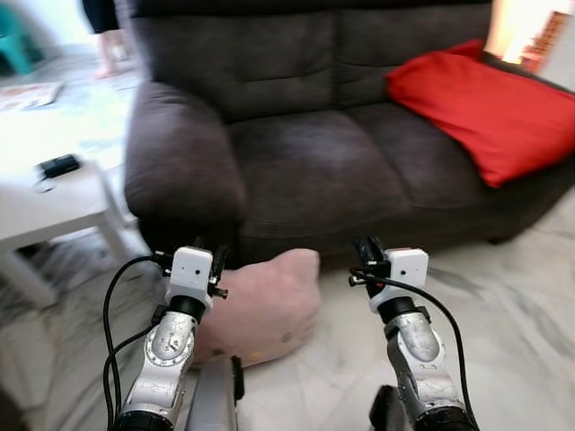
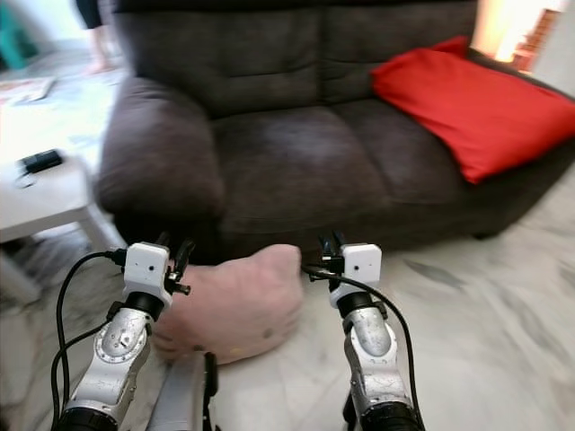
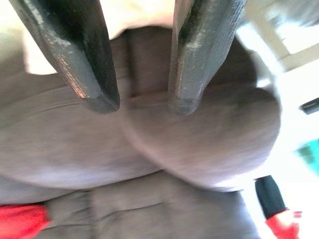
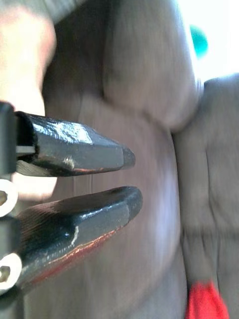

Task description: Move the pillow to the sofa from floor

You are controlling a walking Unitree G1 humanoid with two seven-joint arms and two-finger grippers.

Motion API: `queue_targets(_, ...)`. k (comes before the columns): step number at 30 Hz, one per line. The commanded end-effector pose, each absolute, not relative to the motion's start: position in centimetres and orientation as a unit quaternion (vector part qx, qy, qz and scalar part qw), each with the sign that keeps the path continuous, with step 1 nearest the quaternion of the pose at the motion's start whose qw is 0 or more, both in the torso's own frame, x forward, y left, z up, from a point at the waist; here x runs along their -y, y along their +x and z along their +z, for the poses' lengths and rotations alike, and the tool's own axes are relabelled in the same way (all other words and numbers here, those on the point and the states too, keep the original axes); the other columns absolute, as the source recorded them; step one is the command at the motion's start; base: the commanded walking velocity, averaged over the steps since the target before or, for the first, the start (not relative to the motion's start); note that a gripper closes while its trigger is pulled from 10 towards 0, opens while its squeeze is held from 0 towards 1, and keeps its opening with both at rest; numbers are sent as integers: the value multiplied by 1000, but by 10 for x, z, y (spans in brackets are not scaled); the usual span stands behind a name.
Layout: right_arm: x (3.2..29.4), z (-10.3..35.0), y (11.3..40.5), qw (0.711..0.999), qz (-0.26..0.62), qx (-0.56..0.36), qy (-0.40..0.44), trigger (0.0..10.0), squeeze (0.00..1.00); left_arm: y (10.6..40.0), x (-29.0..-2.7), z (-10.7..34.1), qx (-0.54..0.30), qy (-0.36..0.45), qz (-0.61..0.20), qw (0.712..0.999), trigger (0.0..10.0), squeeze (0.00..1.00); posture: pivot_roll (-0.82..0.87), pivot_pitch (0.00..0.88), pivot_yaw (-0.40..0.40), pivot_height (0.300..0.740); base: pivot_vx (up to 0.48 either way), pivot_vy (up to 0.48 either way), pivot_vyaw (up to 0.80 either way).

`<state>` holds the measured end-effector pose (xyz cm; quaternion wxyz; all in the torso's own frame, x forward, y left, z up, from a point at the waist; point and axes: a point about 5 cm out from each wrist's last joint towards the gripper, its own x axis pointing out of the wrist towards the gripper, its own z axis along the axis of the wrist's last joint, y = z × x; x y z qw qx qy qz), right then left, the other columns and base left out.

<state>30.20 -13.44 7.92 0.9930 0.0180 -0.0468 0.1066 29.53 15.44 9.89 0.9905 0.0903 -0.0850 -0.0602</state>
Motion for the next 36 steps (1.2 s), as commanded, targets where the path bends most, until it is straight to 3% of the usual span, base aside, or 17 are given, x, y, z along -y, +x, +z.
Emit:
queue_targets(1, 133, 81, 303, 992, 111, 50, 20, 10000, 0, 296, -156, 96, 74, 87, -61, 992, 10000, 0, 144, 31, -14, 546, 0, 0, 800)
queue_targets(18, 131, 81, 303, 991, 118, 50, 23, 10000, 0, 296, -155, 96, 72, 85, -63, 992, 10000, 0, 143, 32, -14, 546, 0, 0, 746)
queue_targets(36, 136, 79, 305, 994, 98, 42, 30, 10000, 0, 296, -149, 90, 53, 72, -85, 992, 10000, 0, 143, 34, -14, 546, 0, 0, 0)
